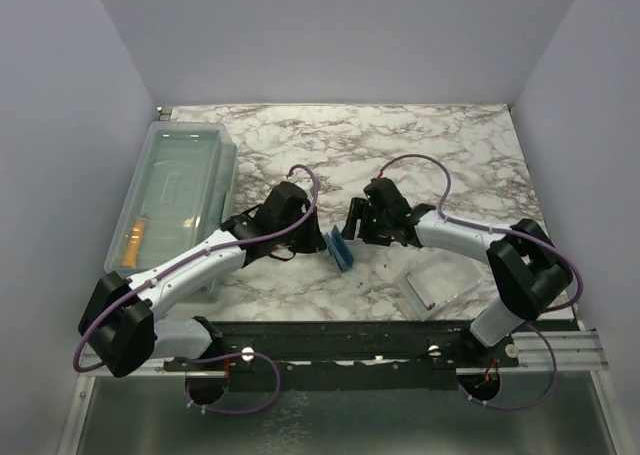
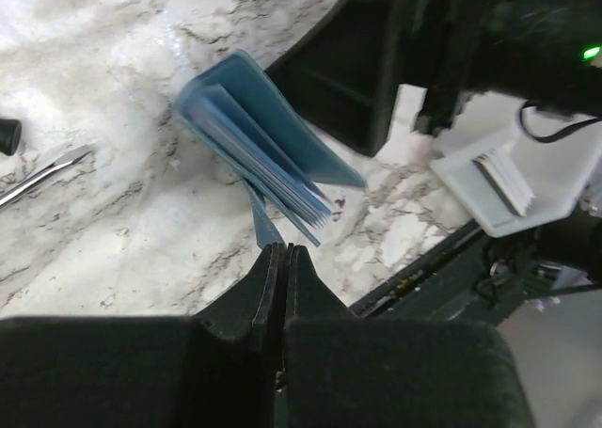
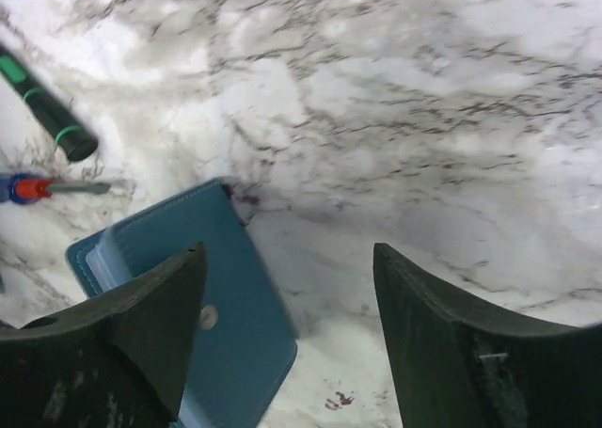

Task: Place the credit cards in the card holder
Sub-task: Open the card holder at the center of the board.

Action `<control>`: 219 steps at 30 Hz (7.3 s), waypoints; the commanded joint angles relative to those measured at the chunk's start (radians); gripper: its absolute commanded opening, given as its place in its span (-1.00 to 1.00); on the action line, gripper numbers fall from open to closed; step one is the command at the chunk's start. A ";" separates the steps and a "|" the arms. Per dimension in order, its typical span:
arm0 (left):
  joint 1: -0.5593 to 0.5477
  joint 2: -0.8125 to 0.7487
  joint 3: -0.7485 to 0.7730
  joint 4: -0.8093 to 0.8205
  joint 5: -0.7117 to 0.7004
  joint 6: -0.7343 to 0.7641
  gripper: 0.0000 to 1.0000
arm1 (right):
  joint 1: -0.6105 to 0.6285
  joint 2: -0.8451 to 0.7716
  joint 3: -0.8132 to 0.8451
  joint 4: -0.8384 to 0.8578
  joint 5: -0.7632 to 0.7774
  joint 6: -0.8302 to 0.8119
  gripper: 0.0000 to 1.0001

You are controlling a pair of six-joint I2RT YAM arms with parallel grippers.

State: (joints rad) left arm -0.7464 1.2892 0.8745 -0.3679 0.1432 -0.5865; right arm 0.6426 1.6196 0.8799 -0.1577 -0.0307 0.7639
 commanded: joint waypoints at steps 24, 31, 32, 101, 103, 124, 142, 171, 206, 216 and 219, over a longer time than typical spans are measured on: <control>0.018 -0.177 -0.208 -0.284 -0.217 -0.347 -1.00 | 0.092 -0.082 -0.046 0.016 -0.139 -0.088 0.42; 0.035 -0.180 -0.247 -0.352 -0.353 -0.502 -0.80 | 0.092 -0.054 -0.036 0.004 -0.134 -0.048 0.27; 0.035 -0.182 -0.234 -0.357 -0.351 -0.491 -0.59 | 0.091 -0.057 -0.039 0.012 -0.150 -0.046 0.21; 0.119 0.257 -0.214 0.345 0.126 -0.313 -0.53 | 0.321 0.099 -0.201 0.446 -0.350 0.136 0.04; 0.126 0.333 -0.142 0.329 0.144 -0.280 -0.57 | 0.321 0.105 -0.192 0.434 -0.327 0.136 0.09; 0.154 0.155 -0.239 0.163 0.340 -0.179 -0.53 | 0.321 -0.049 -0.176 0.272 -0.161 0.146 -0.06; 0.155 0.161 -0.312 0.159 0.231 -0.184 -0.60 | 0.234 -0.195 -0.152 -0.070 -0.048 0.099 0.56; 0.154 0.172 -0.312 0.165 0.236 -0.185 -0.63 | 0.218 -0.104 -0.081 -0.016 -0.170 0.002 0.32; 0.156 0.084 -0.305 0.096 0.184 -0.202 -0.57 | 0.322 0.025 0.034 -0.045 -0.094 -0.069 0.38; 0.156 -0.020 -0.280 0.010 0.133 -0.204 -0.32 | 0.389 0.105 0.113 -0.189 0.106 -0.058 0.30; 0.157 -0.050 -0.256 -0.015 0.122 -0.204 -0.27 | 0.414 0.139 0.152 -0.259 0.184 -0.037 0.22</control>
State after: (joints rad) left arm -0.5903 1.2861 0.5777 -0.3283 0.3092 -0.7990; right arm 1.0245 1.7039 0.9844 -0.2890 0.0044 0.7136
